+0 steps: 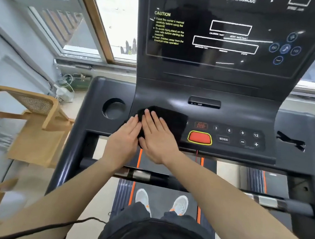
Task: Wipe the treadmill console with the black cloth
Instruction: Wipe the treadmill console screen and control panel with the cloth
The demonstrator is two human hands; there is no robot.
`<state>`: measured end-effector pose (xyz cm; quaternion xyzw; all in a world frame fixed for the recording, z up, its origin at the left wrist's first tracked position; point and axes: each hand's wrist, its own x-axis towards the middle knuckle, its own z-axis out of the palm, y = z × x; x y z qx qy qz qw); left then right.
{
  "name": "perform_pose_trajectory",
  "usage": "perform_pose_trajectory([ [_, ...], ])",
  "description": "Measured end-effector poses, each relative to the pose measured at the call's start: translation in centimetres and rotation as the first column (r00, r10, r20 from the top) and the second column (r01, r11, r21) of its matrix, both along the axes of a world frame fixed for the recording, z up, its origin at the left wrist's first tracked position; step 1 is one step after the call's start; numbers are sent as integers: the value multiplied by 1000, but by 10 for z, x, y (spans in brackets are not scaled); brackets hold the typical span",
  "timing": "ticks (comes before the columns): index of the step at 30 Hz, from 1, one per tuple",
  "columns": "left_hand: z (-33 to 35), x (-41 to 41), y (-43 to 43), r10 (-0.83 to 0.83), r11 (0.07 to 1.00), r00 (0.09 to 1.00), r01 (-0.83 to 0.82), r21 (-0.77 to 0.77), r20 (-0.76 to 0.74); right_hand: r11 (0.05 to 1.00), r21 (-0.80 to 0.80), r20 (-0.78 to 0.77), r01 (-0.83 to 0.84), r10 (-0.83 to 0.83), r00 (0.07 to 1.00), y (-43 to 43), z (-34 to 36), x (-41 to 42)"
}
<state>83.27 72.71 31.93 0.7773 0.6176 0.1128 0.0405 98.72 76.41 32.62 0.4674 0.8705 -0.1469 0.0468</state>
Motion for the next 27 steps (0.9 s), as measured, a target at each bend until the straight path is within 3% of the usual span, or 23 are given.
perform_pose_trajectory([
  [6,-5,40,23,-23,996,1000,24,-89,12,1000,21,12,-6,6,1000,21,4,57],
  [11,-2,131,59,-201,969,977,209,-132,74,981,24,50,192,-193,980,24,6,156],
  [17,7,233,65,-417,886,900,433,-163,122,878,20,61,478,-478,876,-3,0,256],
  [23,5,223,42,-502,849,848,521,-92,170,743,21,-59,670,-668,742,-37,-3,222],
  [27,5,167,34,-423,904,891,427,11,168,782,13,-124,624,-618,777,-33,-3,162],
])
